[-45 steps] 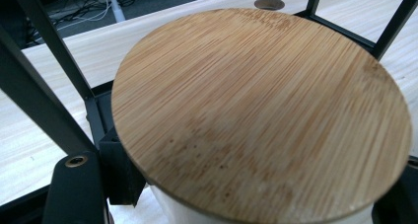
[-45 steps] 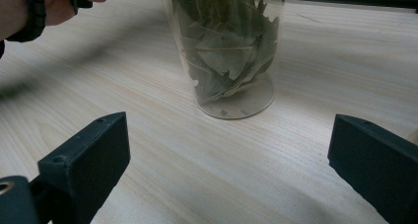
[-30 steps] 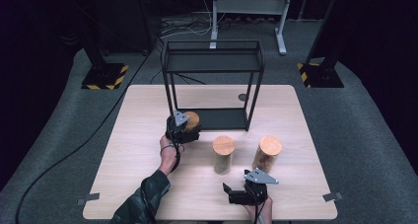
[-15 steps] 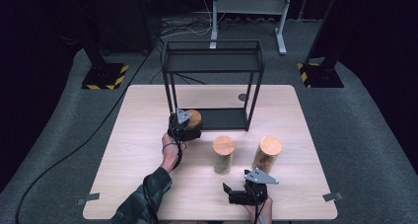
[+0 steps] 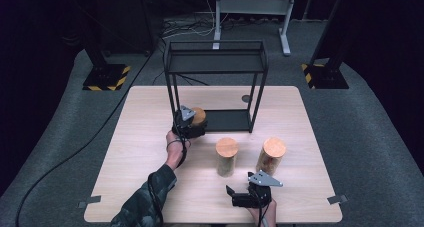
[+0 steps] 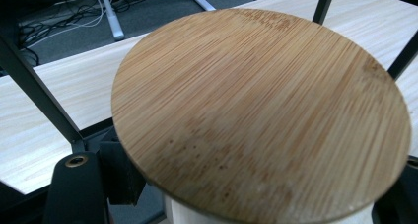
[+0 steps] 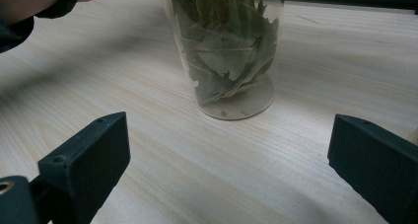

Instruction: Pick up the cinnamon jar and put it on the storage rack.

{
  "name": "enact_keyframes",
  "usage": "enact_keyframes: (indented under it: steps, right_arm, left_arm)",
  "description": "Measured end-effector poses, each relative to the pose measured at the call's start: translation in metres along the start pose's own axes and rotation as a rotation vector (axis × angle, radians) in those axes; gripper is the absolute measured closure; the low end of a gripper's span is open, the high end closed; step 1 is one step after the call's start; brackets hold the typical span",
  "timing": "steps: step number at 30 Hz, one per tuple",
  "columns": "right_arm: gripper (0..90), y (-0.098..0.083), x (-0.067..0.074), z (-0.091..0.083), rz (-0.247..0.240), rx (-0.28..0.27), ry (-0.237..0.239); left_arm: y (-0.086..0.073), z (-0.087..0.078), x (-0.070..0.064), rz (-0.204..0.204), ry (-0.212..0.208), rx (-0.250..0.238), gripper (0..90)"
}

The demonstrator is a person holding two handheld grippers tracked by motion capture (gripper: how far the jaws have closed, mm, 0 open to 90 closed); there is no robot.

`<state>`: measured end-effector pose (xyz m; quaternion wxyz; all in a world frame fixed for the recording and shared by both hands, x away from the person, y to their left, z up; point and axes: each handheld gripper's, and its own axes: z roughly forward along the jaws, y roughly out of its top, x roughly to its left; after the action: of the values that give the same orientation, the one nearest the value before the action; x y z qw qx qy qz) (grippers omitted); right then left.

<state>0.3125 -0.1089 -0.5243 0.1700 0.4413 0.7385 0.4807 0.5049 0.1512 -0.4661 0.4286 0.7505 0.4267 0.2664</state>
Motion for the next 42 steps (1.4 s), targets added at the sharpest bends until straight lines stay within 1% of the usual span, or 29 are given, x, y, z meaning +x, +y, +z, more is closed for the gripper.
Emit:
enact_keyframes:
  steps: [5,6,12,14,19,23,32,38,42]
  right_arm:
    - [1.7,0.000,0.000,0.000,0.000,0.000,0.000]
    - [1.7,0.000,0.000,0.000,0.000,0.000,0.000]
    - [1.7,0.000,0.000,0.000,0.000,0.000,0.000]
    - [1.7,0.000,0.000,0.000,-0.001,0.001,0.001]
    - [1.7,0.000,0.000,0.000,-0.002,0.001,0.000]
    - [1.7,0.000,0.000,0.000,-0.002,0.001,0.000]
    - [1.7,0.000,0.000,0.000,-0.001,0.001,0.003]
    - [1.7,0.000,0.000,0.000,-0.002,0.002,0.003]
    - [1.7,0.000,0.000,0.000,-0.003,0.002,0.003]
  left_arm:
    - [0.001,0.006,0.003,-0.008,0.005,0.009,25.4]
    - [0.002,0.007,0.004,-0.004,0.006,0.013,25.4]
    - [0.002,0.013,0.007,-0.018,0.007,0.020,25.4]
    - [0.002,0.014,0.007,-0.013,0.009,0.025,25.4]
    - [0.002,0.018,0.007,-0.020,0.011,0.028,25.4]
    - [0.002,0.022,0.007,-0.013,0.013,0.037,25.4]
    - [0.003,0.031,0.011,-0.027,0.021,0.054,25.4]
    - [0.005,0.037,0.013,-0.027,0.024,0.064,25.4]
    - [0.005,0.041,0.015,-0.039,0.027,0.074,25.4]
